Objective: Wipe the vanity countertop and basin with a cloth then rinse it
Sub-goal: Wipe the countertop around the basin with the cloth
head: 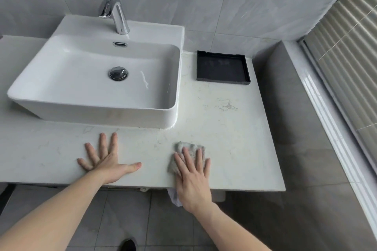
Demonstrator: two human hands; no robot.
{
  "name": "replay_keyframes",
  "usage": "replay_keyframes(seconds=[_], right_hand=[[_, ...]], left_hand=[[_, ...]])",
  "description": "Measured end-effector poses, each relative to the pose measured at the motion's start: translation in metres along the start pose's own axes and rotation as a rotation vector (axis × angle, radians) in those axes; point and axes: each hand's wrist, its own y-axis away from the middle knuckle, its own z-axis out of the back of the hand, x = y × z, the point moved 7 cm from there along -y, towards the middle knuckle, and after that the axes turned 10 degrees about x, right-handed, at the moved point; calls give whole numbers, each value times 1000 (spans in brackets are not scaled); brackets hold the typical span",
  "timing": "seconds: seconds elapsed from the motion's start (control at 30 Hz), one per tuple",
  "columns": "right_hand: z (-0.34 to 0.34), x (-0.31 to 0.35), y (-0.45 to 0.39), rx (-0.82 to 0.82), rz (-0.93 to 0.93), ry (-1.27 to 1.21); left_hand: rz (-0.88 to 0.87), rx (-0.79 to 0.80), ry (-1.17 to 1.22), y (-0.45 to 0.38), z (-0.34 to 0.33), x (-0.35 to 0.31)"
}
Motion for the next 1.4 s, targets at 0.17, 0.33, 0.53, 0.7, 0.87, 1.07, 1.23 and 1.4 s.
replay_keyframes(seconds=[0.17, 0.33, 0.53, 0.7, 0.87, 1.07, 1.23, 1.4], right_hand=[[-8, 5, 10, -18, 71, 121], [27, -107, 40, -123, -179, 77], [73, -189, 62, -289, -510, -206], [54, -58, 19, -298, -235, -384], [-20, 68, -15, -30, 58, -71], [-26, 20, 7, -32, -77, 104], [6, -86, 43, -21, -467, 51], [33, -83, 40, -19, -463, -4]], left_hand=[[3, -9, -10, -3, 1, 2], [-8, 2, -6, -2, 3, 4], [-30, 7, 5, 0, 5, 3], [-42, 23, 0, 1, 7, 4], [-74, 61, -21, 0, 10, 8], [-132, 95, -53, 1, 11, 16], [-160, 111, -118, 1, 11, 28], [-142, 131, -136, -3, 10, 25]])
